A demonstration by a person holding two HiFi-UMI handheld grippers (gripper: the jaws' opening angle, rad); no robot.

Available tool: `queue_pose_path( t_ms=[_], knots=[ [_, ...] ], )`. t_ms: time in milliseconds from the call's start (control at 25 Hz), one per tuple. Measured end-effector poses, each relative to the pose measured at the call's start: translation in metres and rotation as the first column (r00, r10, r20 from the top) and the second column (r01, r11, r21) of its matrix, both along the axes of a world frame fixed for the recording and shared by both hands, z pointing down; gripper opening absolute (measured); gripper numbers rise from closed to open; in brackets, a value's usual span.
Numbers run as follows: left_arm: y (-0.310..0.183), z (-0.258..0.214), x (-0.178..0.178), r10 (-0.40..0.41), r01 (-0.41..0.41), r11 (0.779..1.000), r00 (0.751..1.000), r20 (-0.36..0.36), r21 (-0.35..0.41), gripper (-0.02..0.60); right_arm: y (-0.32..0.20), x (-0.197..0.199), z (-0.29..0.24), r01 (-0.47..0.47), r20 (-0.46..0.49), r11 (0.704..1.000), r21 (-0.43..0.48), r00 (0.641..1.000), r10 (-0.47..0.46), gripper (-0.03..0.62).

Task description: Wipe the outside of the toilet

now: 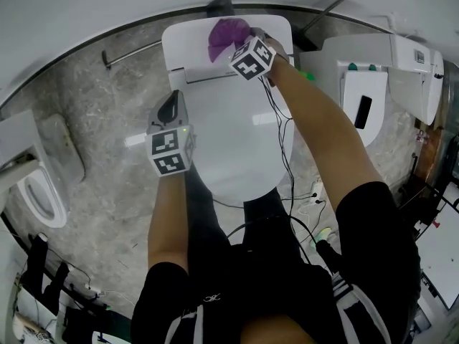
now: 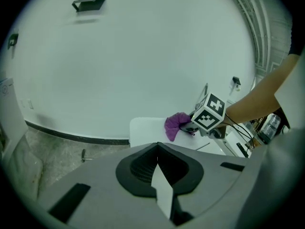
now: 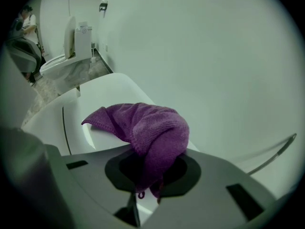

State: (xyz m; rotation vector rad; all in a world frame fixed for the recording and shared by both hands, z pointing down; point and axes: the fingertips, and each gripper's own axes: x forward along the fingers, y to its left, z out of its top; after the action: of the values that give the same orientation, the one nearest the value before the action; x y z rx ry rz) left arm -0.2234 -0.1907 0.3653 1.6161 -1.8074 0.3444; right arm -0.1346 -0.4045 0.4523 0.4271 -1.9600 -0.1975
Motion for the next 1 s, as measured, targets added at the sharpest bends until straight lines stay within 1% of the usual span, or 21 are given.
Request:
queue_pose_path(
  t_ms=[200,360,480,600,680,760,880,1000],
  knots=[
    [-0.022,0.006,0.048,0.042,-0.042,0.999,0.999,-0.015,-0.015,0.009,-0.024,0.043,0.001,-0.048,0.011,0.999,-0.003,0.999,0.048,0.064],
    [-0.039,0.012,0.080,0.076,-0.077,0.997,0.997,-0.014,-0.027,0.010,-0.043,0.078,0.003,-0.078,0.028,0.997,-0.005,0.997,0.078,0.064],
    [-0.049,0.013,0.101,0.094,-0.094,0.995,0.996,-0.004,-0.034,0.010,-0.056,0.104,0.003,-0.103,0.044,0.995,-0.007,0.994,0.103,0.063],
    [-0.057,0.008,0.123,0.105,-0.104,0.994,0.994,0.022,-0.032,0.009,-0.062,0.125,0.004,-0.099,0.059,0.995,-0.011,0.993,0.100,0.064],
    [-0.062,0.006,0.136,0.093,-0.092,0.995,0.995,0.029,-0.033,0.009,-0.065,0.134,0.004,-0.086,0.067,0.996,-0.013,0.994,0.087,0.063],
    [-0.068,0.003,0.145,0.054,-0.053,0.998,0.998,0.024,-0.022,0.010,-0.066,0.138,0.004,-0.070,0.080,0.997,-0.022,0.994,0.072,0.063],
    [-0.073,-0.002,0.156,-0.010,0.010,1.000,1.000,0.017,-0.020,0.010,-0.066,0.136,0.007,-0.023,0.121,0.999,-0.035,0.992,0.027,0.063],
    [-0.077,-0.006,0.173,-0.033,0.034,0.999,0.999,0.022,-0.023,0.010,-0.068,0.138,0.008,0.011,0.140,0.999,-0.045,0.990,-0.004,0.064]
  ],
)
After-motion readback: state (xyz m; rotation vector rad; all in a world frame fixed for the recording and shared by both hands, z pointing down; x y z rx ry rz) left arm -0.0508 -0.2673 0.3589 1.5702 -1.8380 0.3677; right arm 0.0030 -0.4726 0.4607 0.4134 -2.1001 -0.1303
